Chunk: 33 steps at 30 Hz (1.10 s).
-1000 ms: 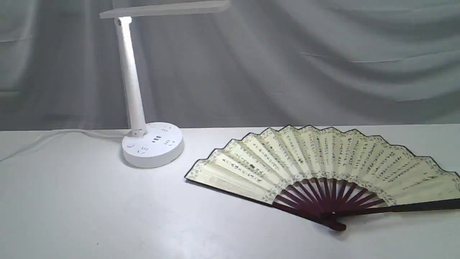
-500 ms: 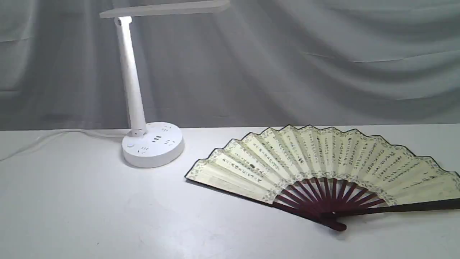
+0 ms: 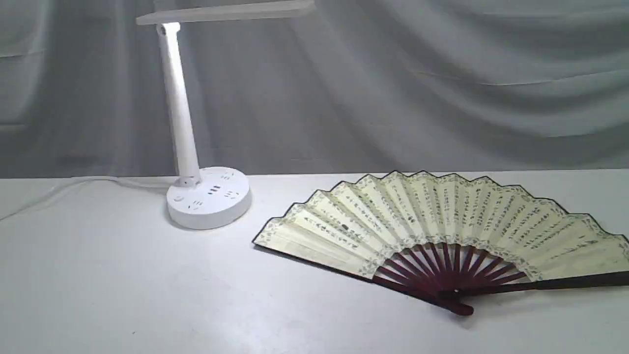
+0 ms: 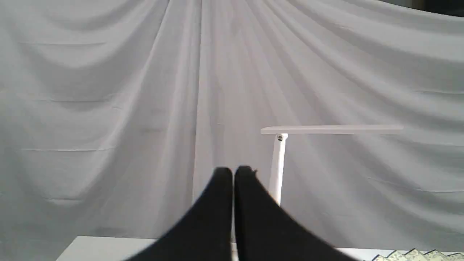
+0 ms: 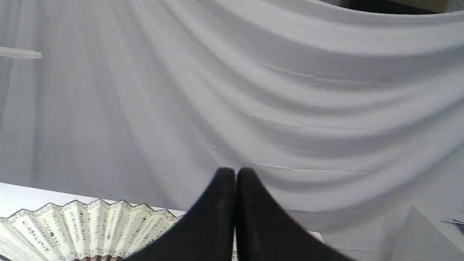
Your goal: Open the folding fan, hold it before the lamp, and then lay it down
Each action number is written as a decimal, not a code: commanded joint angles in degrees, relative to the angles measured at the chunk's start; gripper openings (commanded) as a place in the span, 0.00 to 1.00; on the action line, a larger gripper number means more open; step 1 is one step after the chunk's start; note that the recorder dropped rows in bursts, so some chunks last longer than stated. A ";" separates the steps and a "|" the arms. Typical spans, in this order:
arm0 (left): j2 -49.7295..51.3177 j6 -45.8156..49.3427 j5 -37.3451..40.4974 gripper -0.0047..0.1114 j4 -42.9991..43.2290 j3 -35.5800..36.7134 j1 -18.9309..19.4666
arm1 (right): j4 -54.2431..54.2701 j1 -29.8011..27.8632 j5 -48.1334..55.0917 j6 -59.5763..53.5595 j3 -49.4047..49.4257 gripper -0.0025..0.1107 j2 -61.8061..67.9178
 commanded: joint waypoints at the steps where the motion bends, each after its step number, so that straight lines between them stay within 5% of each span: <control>1: -0.03 -0.19 0.18 0.04 -1.05 0.26 0.11 | 0.88 0.16 0.28 0.60 0.34 0.02 -0.12; 8: -0.03 -0.36 -3.86 0.04 -1.59 5.45 0.11 | 1.10 0.16 0.17 0.60 0.34 0.02 -0.12; 19: -0.03 -0.51 -17.81 0.04 -1.96 23.63 0.11 | 1.70 0.16 -0.56 0.60 0.92 0.02 -0.12; 33: -0.03 -0.37 -34.39 0.04 -1.96 40.40 0.11 | 2.57 0.16 -26.15 1.73 25.09 0.02 -0.12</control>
